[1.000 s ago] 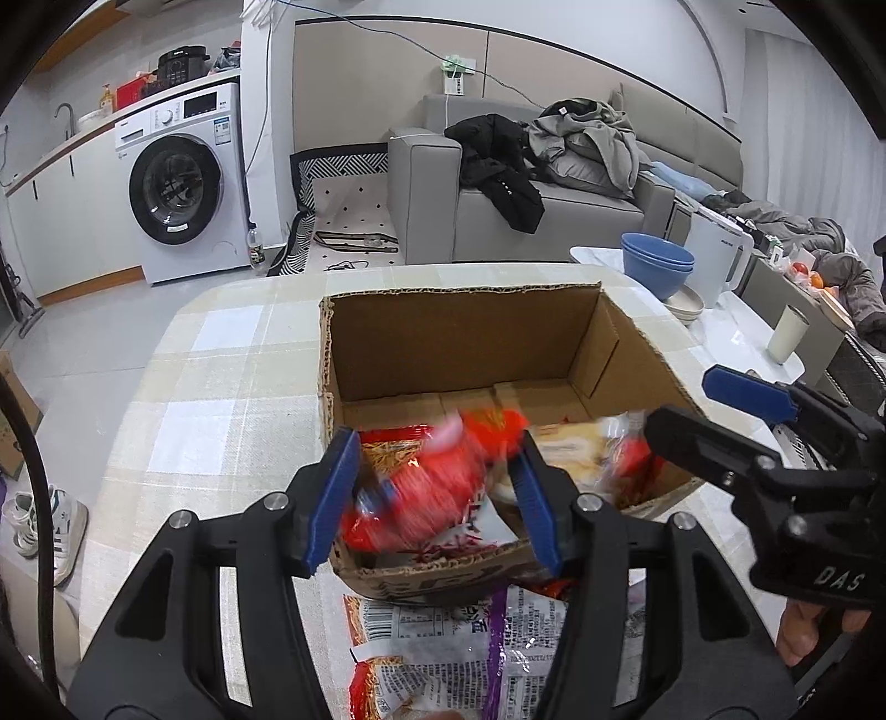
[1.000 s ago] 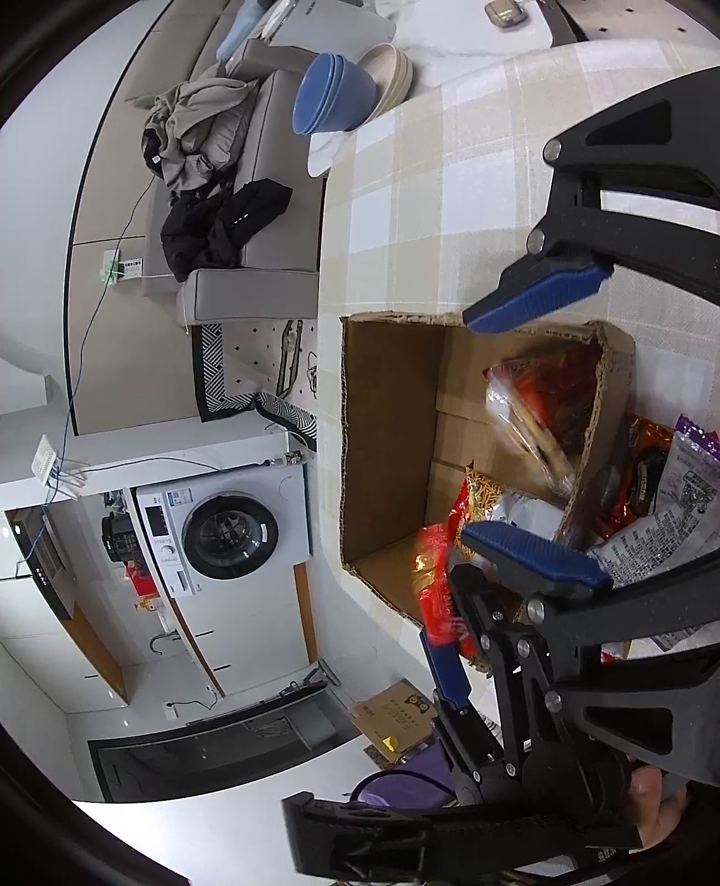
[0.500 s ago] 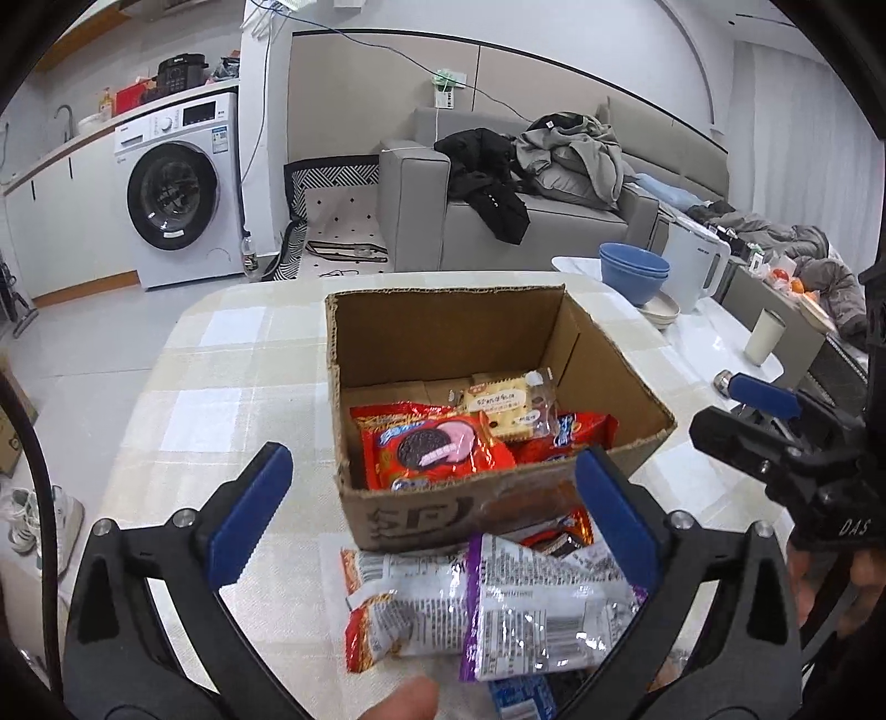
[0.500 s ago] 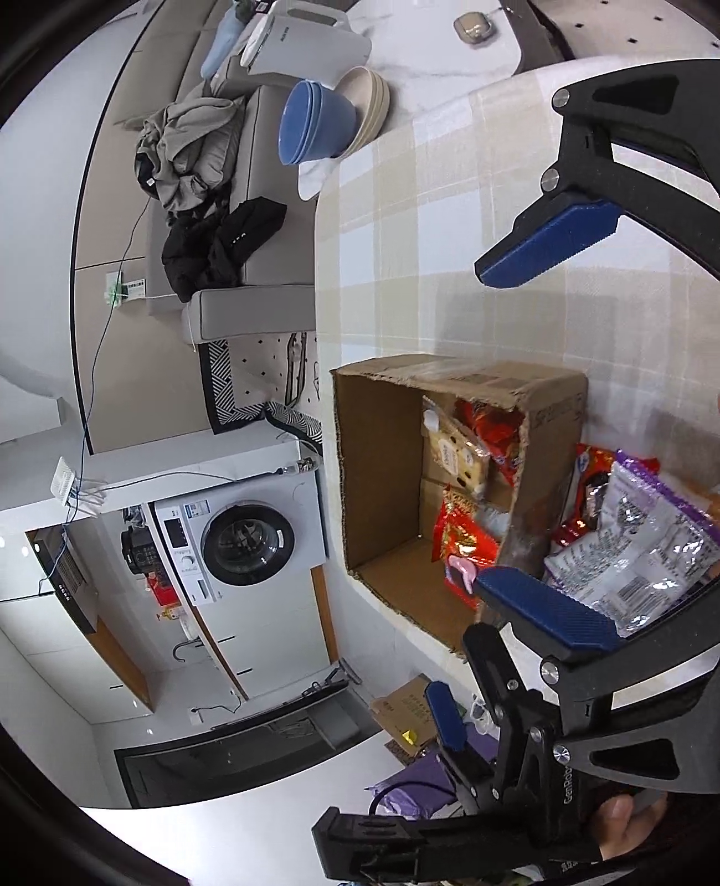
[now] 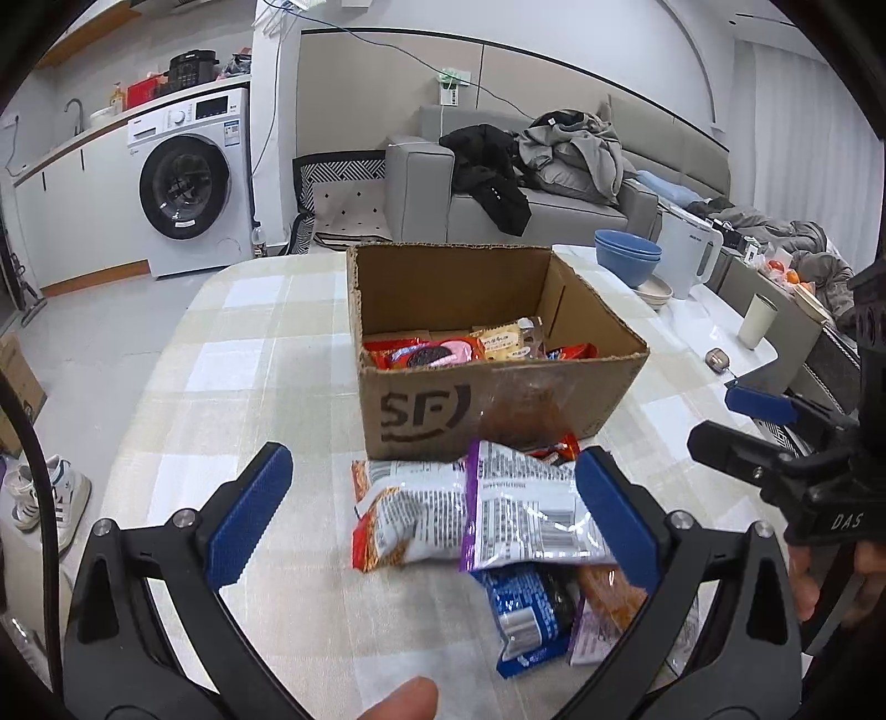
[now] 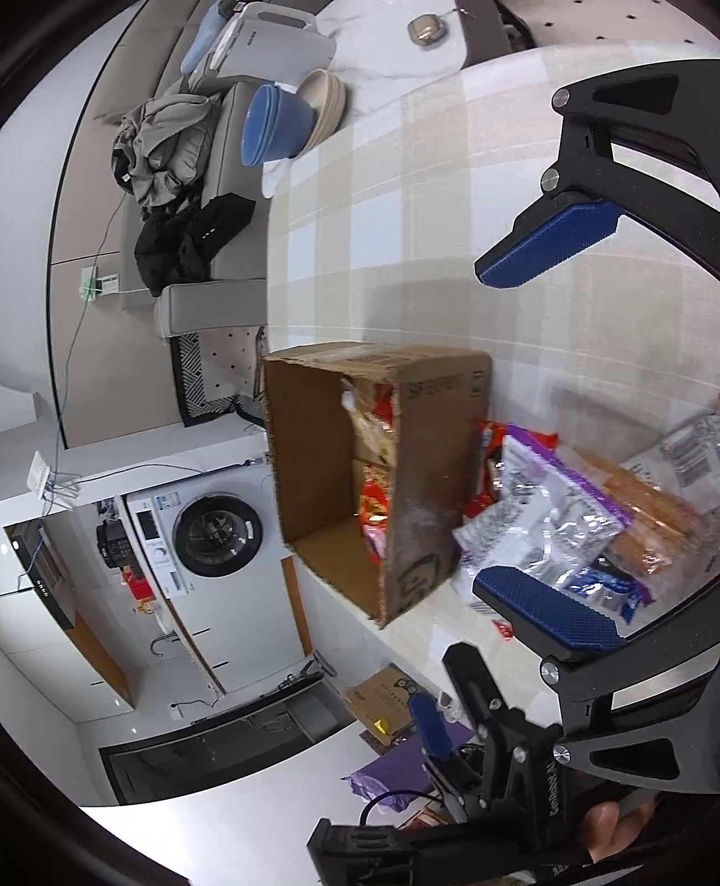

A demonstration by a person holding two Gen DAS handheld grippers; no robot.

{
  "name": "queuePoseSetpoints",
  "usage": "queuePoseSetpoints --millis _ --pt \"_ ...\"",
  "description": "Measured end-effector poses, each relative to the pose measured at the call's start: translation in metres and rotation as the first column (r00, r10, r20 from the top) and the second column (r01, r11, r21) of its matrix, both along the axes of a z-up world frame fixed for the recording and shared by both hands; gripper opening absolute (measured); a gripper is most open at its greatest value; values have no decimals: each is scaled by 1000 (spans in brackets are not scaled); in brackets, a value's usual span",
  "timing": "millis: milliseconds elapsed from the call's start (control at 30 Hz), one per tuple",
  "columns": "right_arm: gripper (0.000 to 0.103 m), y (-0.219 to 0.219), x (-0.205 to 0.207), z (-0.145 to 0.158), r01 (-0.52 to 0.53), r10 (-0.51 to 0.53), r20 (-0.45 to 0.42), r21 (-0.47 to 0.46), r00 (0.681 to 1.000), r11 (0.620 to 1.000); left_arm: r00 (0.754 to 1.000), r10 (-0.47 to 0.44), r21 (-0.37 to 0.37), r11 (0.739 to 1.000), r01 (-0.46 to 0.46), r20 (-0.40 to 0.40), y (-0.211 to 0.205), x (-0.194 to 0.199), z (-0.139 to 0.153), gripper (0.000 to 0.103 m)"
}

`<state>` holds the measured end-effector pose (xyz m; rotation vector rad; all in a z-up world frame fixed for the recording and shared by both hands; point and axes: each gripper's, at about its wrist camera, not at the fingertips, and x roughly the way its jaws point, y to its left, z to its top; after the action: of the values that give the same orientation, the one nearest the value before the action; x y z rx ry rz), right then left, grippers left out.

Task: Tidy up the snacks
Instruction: 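Move both tools back toward the remaining snacks on the table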

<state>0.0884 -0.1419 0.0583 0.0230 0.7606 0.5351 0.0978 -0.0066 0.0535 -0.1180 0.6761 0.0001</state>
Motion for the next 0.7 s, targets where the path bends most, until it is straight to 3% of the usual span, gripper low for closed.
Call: queuePoseSetpoints --millis 167,700 --pt "103 -2 -17 -8 2 -2 -19 -2 1000 1000 1000 -1 -19 1000 1 1 -2 -21 -4 102" --pt "103 -1 -47 -25 -37 36 -36 -33 999 999 1000 -21 35 999 21 2 -15 -54 -9 102"
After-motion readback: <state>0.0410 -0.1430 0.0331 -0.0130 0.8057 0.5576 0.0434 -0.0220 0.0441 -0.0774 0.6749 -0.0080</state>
